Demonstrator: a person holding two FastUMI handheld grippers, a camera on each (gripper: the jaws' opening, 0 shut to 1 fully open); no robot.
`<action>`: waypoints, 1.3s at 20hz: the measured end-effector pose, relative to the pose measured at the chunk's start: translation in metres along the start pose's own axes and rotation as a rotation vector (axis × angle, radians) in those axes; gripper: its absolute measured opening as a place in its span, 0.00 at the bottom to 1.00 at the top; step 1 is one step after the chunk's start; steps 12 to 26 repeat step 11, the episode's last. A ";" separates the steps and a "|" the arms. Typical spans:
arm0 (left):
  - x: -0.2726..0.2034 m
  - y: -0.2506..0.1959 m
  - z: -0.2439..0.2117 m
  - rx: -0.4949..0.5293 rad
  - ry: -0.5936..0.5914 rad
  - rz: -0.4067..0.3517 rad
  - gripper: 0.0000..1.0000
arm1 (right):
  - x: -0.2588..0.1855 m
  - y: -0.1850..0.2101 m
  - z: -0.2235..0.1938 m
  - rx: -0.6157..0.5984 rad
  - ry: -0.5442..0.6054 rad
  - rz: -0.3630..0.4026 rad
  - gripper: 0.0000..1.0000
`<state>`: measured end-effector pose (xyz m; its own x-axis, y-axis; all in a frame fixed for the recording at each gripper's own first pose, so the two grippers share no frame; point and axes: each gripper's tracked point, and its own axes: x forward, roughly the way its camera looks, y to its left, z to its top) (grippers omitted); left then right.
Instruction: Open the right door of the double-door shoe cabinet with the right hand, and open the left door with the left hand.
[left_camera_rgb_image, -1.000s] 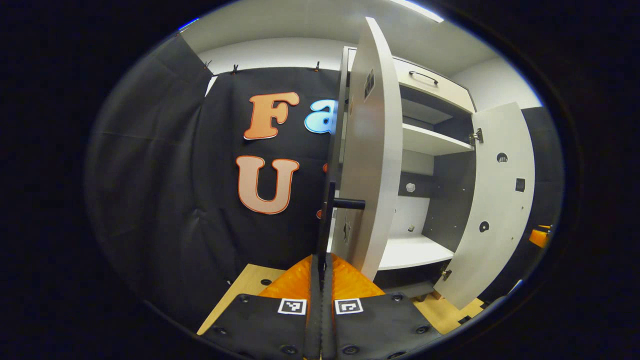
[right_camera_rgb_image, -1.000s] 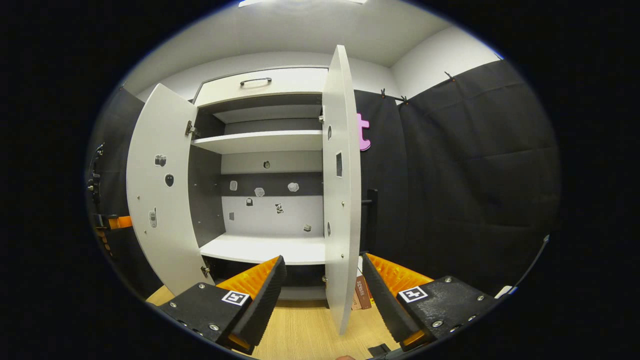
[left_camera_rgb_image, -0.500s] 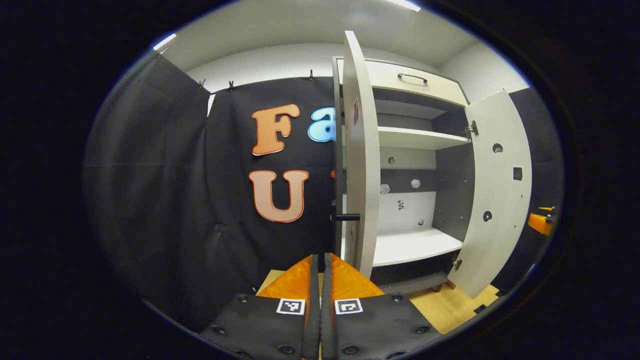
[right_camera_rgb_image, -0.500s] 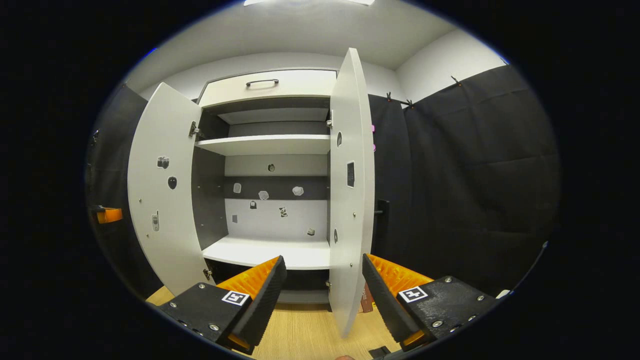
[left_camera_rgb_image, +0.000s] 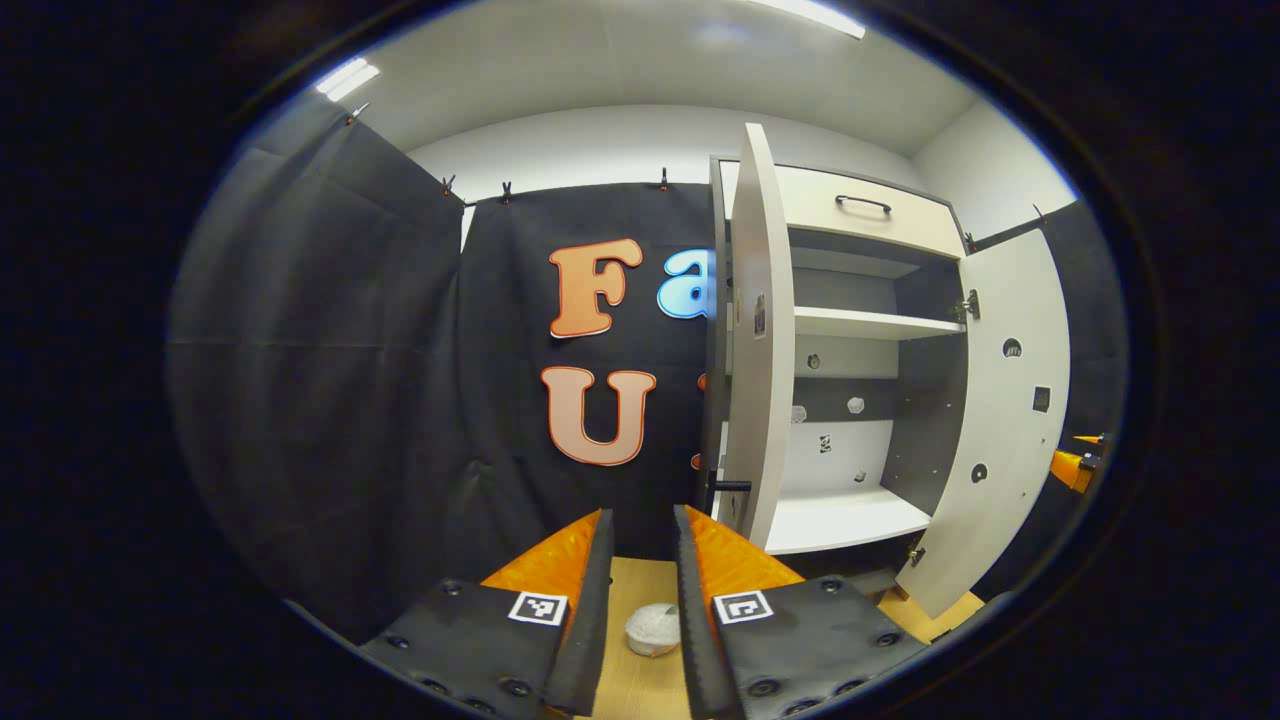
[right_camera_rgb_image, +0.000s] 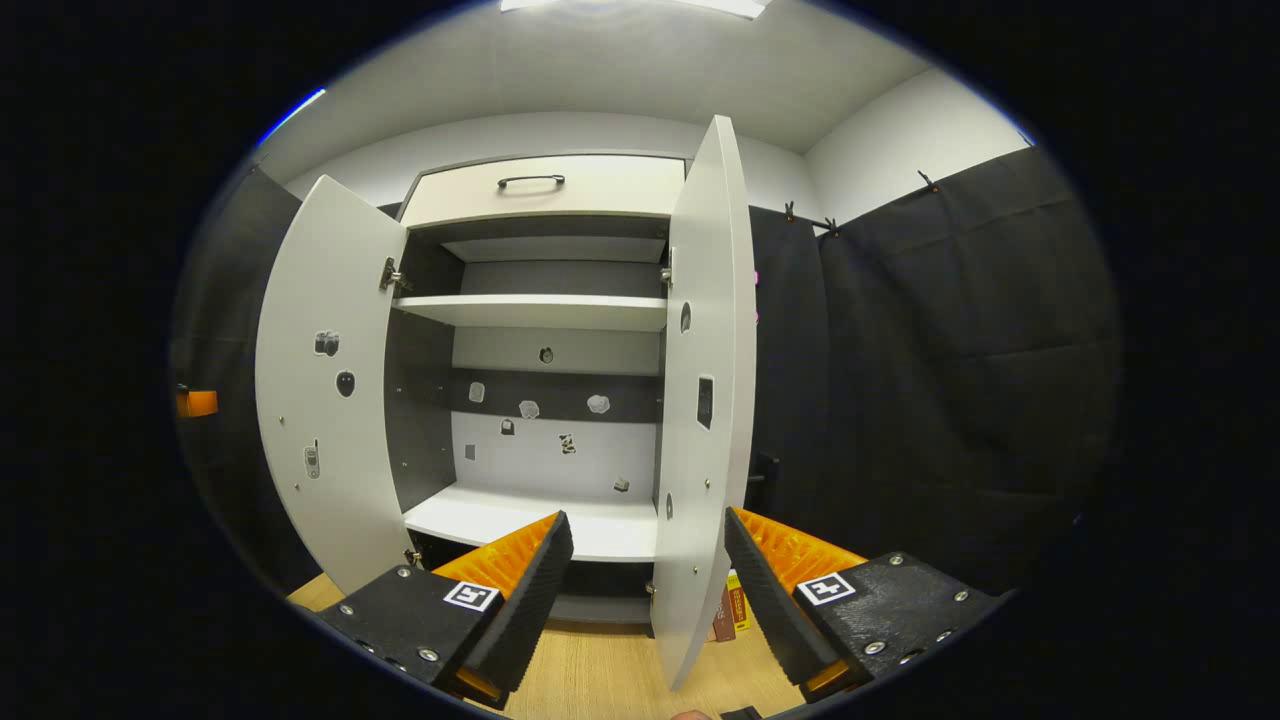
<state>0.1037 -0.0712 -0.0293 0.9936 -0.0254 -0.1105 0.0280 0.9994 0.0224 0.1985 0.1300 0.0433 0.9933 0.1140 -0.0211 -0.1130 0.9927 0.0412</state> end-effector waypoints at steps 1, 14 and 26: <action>-0.001 0.002 0.004 0.003 -0.007 0.006 0.48 | 0.000 -0.003 0.004 -0.005 -0.004 -0.003 0.93; -0.006 0.022 0.043 0.027 -0.141 0.063 0.90 | -0.010 -0.018 0.040 -0.018 -0.059 -0.029 0.93; -0.006 0.022 0.043 0.027 -0.141 0.063 0.90 | -0.010 -0.018 0.040 -0.018 -0.059 -0.029 0.93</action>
